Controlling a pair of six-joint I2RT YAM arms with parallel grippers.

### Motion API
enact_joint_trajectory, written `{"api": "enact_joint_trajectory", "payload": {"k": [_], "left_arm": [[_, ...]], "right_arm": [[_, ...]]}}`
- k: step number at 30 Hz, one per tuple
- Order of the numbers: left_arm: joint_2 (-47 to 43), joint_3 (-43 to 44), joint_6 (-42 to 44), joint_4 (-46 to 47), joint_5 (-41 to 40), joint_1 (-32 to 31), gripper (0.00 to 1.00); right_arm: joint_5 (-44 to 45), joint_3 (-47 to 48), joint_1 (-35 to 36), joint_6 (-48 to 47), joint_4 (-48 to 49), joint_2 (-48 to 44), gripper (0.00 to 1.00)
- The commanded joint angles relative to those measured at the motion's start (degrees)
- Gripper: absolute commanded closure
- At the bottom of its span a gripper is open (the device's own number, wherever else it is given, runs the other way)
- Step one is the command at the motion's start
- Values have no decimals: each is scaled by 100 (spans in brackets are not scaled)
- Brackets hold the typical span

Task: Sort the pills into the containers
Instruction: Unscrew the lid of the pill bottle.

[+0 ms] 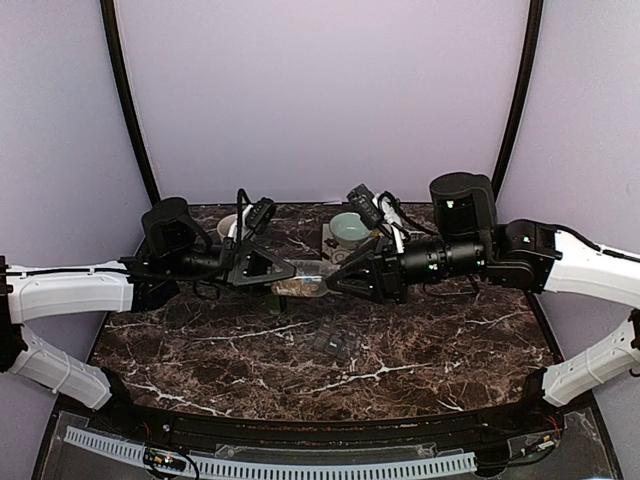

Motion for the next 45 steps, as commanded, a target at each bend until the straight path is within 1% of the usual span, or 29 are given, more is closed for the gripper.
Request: {"api": "enact_joint_trajectory", "payload": {"k": [1,9,10,11,12,14,16,18,20,22,24,28,31,38,41,45], "left_arm": [[-25,9,-509,860,170,11,99],[109,29,-675,993,322,-9,100],[118,27,-680,999,329,-11,100],[133,24,-682,1013,328,-12,99],[142,27,-681,1020,334,-15,99],[161,17,-661,1018,331,-17,100],[158,5,-619,990,302,-15,100],[128,-21,-517,881,203,-16,100],[85,-30,-362,726,84,-15,100],[52,-48,-227,628,8,-15,100],[51,-61,-160,614,-38,-16,100],[51,-89,8,573,-200,-15,100],[31,-118,146,617,-334,-15,100],[-159,-120,858,424,-807,-15,100],[-160,-41,1083,313,-924,-15,100],[-149,39,1301,206,-974,-15,100]], "right_arm": [[575,73,84,-907,-463,-86,100],[643,29,95,-1146,-274,-91,100],[636,29,98,-1155,-262,-80,98],[618,33,97,-1164,-254,-73,92],[604,42,96,-1157,-241,-67,84],[600,48,95,-1092,-187,-86,60],[602,38,93,-994,-83,-133,42],[590,22,88,-880,46,-203,32],[567,0,79,-741,166,-303,25],[540,-37,63,-597,266,-391,21],[522,-87,54,-428,347,-476,19],[427,-273,-10,113,542,-659,18],[365,-434,-113,832,664,-713,19],[97,-490,-363,3155,790,-478,25],[-49,-467,-483,3815,847,-421,26],[-266,-393,-576,4452,1005,-400,26]]}}
